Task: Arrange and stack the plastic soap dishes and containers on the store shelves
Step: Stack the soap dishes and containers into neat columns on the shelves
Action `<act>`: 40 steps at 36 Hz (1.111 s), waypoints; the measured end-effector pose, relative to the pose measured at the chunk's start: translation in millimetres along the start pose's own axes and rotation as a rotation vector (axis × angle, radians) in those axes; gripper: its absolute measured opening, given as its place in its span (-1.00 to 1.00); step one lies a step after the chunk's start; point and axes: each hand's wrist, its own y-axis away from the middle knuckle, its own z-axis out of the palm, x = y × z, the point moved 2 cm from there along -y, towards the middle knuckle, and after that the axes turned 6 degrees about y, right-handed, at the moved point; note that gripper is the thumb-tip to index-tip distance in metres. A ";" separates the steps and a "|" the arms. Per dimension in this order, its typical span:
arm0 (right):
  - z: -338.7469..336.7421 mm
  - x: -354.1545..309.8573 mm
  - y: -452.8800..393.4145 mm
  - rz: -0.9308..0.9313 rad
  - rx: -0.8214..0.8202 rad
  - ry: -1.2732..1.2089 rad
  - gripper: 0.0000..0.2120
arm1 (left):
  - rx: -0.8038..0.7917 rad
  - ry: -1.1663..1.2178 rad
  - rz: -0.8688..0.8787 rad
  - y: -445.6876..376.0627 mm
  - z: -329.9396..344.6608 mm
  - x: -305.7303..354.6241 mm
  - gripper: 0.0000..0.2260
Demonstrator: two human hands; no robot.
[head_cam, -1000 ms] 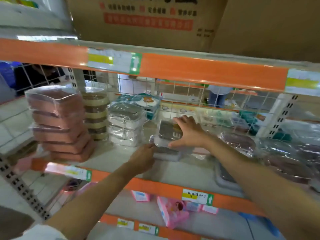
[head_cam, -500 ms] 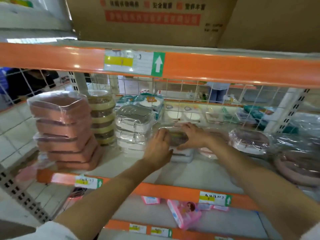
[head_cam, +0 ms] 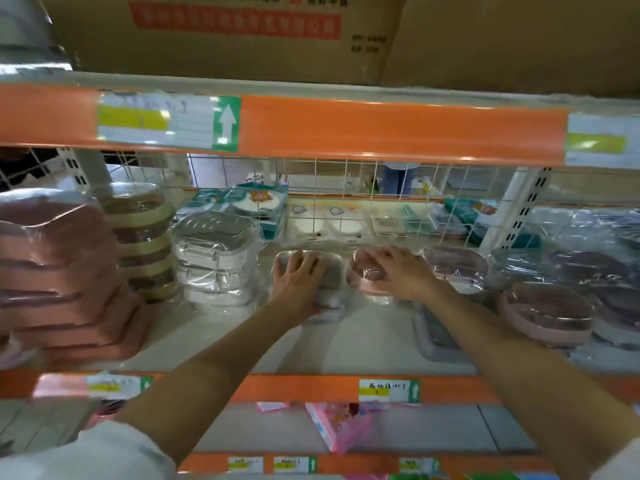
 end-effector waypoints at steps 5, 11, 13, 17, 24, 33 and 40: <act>0.8 4.2 -4.4 0.011 0.018 0.052 -0.34 | 0.022 0.018 -0.043 -5.1 -0.7 0.9 -0.24; -2.9 9.4 -9.0 0.013 0.014 0.078 -0.31 | -0.065 0.068 -0.125 -17.2 -11.2 5.5 -0.22; -6.3 10.3 -10.7 -0.008 -0.005 0.076 -0.29 | -0.091 0.049 -0.133 -18.5 -11.4 7.6 -0.23; -10.6 14.1 -10.6 -0.052 -0.077 0.055 -0.26 | -0.115 0.039 -0.132 -19.6 -11.8 9.5 -0.24; 2.3 19.8 -2.6 -0.065 -0.030 0.066 -0.25 | -0.093 0.040 -0.159 -21.8 -11.0 15.1 -0.26; -13.9 53.2 20.1 -0.134 0.011 -0.130 -0.27 | -0.115 0.035 -0.198 -24.2 -10.3 15.8 -0.21; 7.5 95.6 71.7 -0.125 -0.190 0.022 -0.05 | -0.065 0.010 -0.171 -21.5 -6.6 15.1 -0.22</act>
